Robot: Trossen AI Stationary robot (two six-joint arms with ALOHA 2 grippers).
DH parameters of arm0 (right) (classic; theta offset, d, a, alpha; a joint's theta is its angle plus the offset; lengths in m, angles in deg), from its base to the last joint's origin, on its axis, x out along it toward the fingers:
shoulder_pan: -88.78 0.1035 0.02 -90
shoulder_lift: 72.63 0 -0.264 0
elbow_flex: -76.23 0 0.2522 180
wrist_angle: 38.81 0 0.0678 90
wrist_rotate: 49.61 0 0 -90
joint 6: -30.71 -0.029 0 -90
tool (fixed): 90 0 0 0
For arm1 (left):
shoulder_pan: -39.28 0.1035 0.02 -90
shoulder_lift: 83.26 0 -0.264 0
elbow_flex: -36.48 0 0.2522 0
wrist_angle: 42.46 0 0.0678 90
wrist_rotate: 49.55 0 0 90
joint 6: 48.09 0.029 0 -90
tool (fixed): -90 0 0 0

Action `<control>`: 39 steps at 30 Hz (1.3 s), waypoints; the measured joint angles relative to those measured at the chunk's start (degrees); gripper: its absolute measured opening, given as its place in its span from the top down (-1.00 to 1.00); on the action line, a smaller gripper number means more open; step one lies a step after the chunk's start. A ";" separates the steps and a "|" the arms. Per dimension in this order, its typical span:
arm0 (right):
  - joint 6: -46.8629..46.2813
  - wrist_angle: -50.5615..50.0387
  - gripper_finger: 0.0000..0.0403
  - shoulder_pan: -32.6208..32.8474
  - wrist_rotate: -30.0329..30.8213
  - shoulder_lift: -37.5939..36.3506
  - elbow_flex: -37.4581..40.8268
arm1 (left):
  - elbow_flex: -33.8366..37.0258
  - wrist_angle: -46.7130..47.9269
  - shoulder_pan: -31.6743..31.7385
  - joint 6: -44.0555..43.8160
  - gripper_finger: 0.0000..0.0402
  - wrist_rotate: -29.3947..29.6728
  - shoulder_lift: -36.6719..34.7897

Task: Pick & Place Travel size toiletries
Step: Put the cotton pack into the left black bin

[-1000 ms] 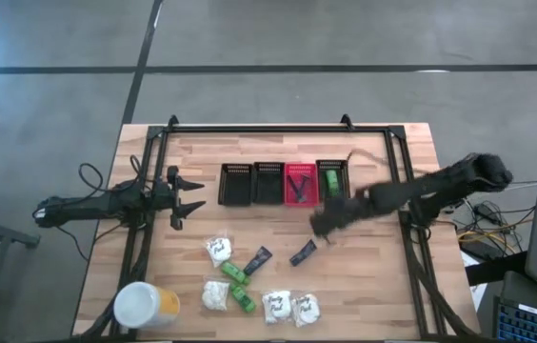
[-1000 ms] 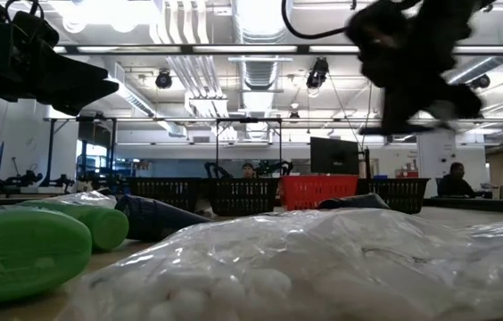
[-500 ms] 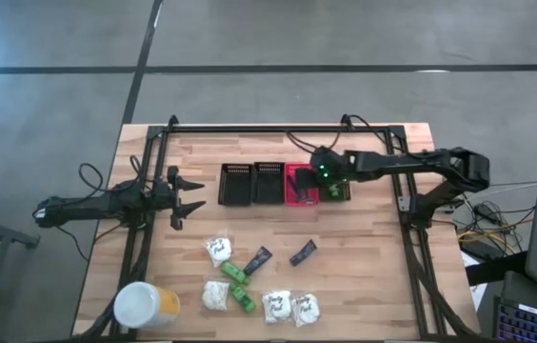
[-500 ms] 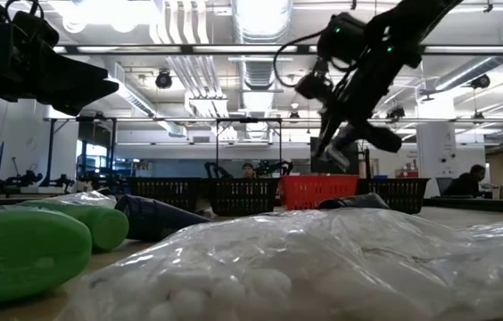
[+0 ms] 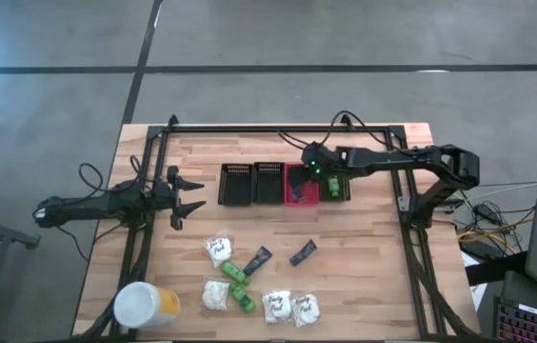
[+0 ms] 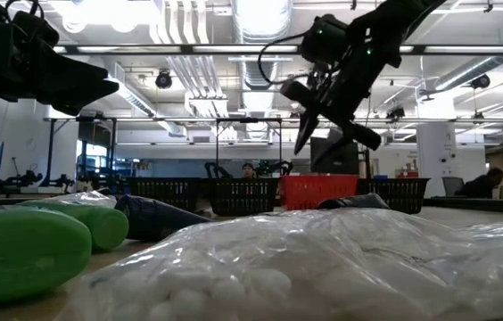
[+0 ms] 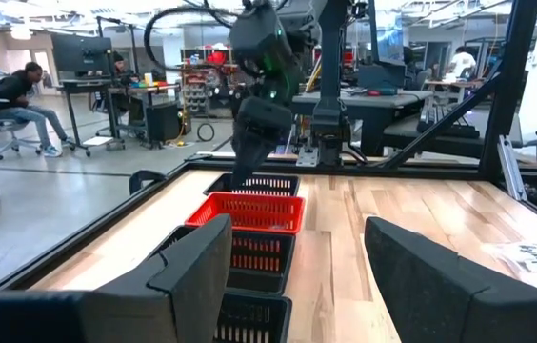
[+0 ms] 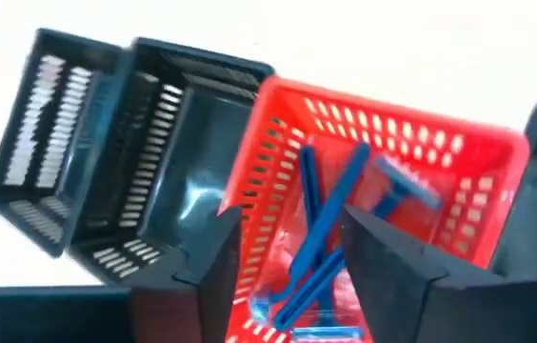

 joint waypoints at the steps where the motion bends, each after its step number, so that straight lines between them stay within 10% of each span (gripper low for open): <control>1: 2.95 0.01 0.08 0.22 -0.18 -0.60 -0.40 | -0.02 0.00 0.01 0.00 -0.23 0.00 0.00; 8: 22.96 -7.83 -0.07 5.38 -8.44 -1.77 -4.14 | 0.00 -0.43 0.11 12.07 -0.23 3.59 0.00; 27: 17.33 -14.36 -0.01 20.99 -11.65 -1.59 -4.38 | 0.00 -1.79 0.17 20.80 -0.23 8.29 0.40; 39: 10.38 -14.25 0.11 23.09 -10.51 -1.59 -4.07 | -0.46 -17.10 0.06 -42.22 -0.23 3.26 0.66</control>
